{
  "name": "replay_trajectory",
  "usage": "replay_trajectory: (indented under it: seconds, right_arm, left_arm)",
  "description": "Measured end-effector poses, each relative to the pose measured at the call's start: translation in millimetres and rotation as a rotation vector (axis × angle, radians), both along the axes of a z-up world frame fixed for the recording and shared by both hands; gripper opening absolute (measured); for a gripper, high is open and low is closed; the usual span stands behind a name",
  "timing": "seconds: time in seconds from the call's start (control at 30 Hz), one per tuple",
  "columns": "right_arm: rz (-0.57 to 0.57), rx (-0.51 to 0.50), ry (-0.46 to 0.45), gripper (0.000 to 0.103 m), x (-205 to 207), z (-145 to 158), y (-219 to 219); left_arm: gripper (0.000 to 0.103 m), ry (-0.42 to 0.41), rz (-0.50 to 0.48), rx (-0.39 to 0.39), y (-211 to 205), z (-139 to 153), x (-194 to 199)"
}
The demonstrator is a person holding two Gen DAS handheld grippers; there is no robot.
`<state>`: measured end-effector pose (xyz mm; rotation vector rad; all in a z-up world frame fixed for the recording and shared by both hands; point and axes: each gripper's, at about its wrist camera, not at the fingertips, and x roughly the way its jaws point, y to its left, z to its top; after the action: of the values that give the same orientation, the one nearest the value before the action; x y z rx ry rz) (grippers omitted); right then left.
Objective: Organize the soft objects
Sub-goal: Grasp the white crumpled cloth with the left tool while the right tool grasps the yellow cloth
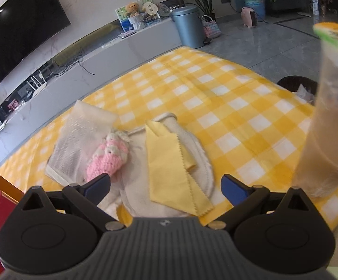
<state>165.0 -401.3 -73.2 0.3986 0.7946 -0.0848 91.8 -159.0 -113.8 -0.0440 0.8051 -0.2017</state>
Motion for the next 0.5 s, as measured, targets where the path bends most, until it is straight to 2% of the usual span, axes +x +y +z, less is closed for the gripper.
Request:
replay_trajectory:
  seconds: [0.17, 0.23, 0.43, 0.5]
  right_arm:
    - [0.0, -0.055, 0.06, 0.098, 17.1, -15.7, 11.6]
    - [-0.005, -0.084, 0.086, 0.093, 22.2, -22.3, 14.6]
    - [0.016, -0.109, 0.112, 0.09, 30.4, -33.4, 21.7]
    - [0.029, -0.124, 0.146, 0.091, 33.2, -40.5, 24.1]
  left_arm:
    - [0.012, 0.009, 0.002, -0.033, 6.3, 0.8, 0.7]
    - [0.012, -0.004, -0.001, -0.024, 6.1, -0.5, -0.1]
    - [0.012, -0.032, -0.01, 0.019, 0.8, -2.5, -4.4]
    - [0.012, -0.035, -0.011, 0.034, -0.8, -2.4, -5.5]
